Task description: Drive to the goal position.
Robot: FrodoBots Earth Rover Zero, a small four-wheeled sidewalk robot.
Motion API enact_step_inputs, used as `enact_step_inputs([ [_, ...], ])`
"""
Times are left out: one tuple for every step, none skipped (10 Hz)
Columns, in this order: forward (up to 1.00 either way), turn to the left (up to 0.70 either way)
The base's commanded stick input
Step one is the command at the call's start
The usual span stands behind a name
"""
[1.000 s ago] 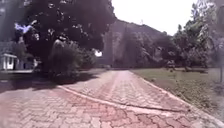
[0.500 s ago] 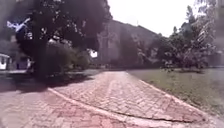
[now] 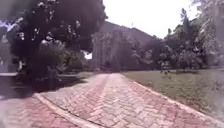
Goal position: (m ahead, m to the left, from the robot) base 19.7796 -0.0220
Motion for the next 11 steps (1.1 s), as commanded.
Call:
enact_step_inputs([
  [0.7,0.0],
  [0.7,0.0],
  [0.7,0.0],
  [0.7,0.0],
  [0.7,0.0],
  [0.7,0.0],
  [0.7,0.0],
  [0.7,0.0],
  [0.7,0.0],
  [0.7,0.0],
  [0.7,0.0],
])
